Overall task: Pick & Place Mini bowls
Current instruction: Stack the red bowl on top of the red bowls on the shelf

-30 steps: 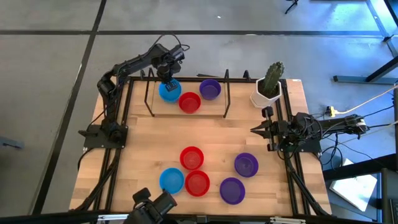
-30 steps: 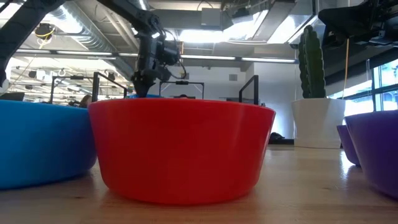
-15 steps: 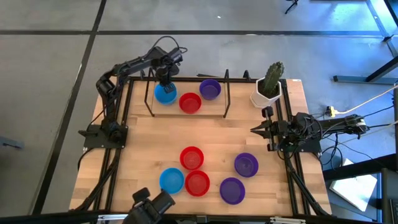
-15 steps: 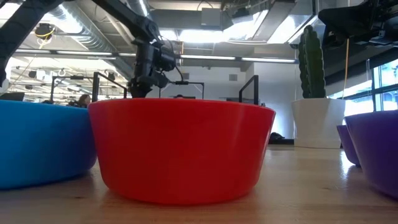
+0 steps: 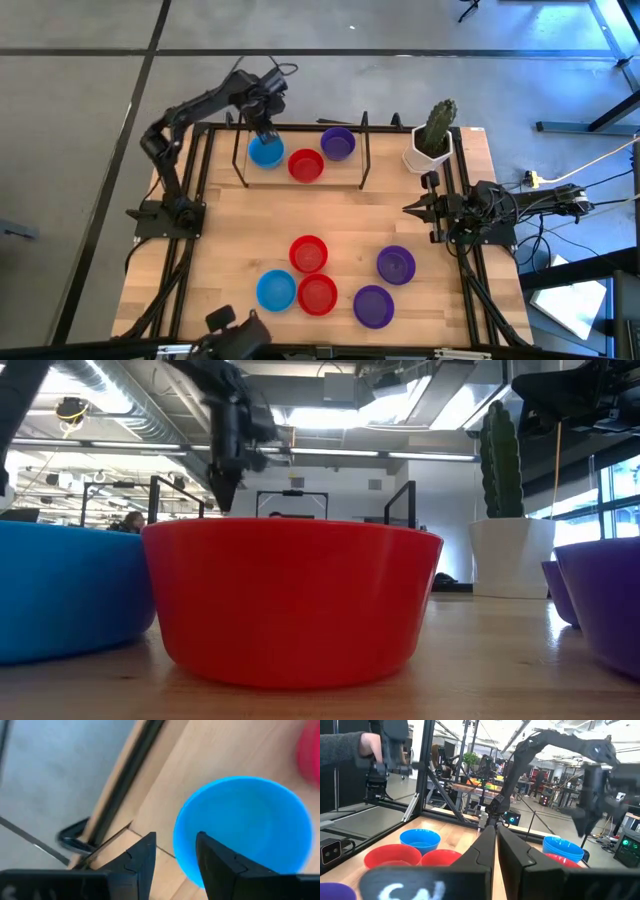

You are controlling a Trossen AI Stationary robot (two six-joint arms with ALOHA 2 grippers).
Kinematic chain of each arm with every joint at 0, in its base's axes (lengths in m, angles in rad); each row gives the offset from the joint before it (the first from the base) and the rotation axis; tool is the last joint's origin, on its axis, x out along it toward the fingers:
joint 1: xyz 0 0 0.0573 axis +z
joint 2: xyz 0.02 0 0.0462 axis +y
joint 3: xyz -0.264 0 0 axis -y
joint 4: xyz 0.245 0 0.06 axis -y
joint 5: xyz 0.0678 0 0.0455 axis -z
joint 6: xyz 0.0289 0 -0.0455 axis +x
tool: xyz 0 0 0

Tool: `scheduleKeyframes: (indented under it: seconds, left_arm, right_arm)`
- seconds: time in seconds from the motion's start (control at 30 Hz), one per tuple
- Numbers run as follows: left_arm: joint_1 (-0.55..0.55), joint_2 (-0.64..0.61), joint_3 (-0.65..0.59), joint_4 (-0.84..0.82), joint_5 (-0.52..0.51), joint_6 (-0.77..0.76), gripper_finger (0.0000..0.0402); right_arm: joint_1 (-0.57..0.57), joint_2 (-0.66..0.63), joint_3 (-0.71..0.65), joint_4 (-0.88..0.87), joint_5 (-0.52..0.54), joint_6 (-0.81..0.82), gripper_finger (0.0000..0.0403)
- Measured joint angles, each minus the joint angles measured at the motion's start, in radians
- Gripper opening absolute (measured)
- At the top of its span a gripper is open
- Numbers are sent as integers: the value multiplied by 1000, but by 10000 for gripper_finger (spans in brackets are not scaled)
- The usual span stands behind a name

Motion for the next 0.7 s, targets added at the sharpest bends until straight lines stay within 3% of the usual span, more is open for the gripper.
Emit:
scheduleKeyframes:
  seconds: [0.27, 0.4, 0.5, 0.57, 0.7]
  left_arm:
    - [-155, -355, 0, 21, -44, 12, 98]
    - [-278, -580, -41, 125, 63, -52, 63]
    - [-373, -762, -185, 279, 241, -79, 36]
    - [-429, -880, -325, 382, 307, -78, 17]
    - [-486, -1096, -666, 663, 264, -101, 4]
  right_arm:
    - [0, 0, 0, 0, 0, 0, 22]
    - [0, 0, 0, 0, 0, -1, 22]
    - [0, 0, 0, 0, 0, -1, 22]
    - [0, 0, 0, 0, 0, 2, 22]
    - [0, 0, 0, 1, 0, 4, 22]
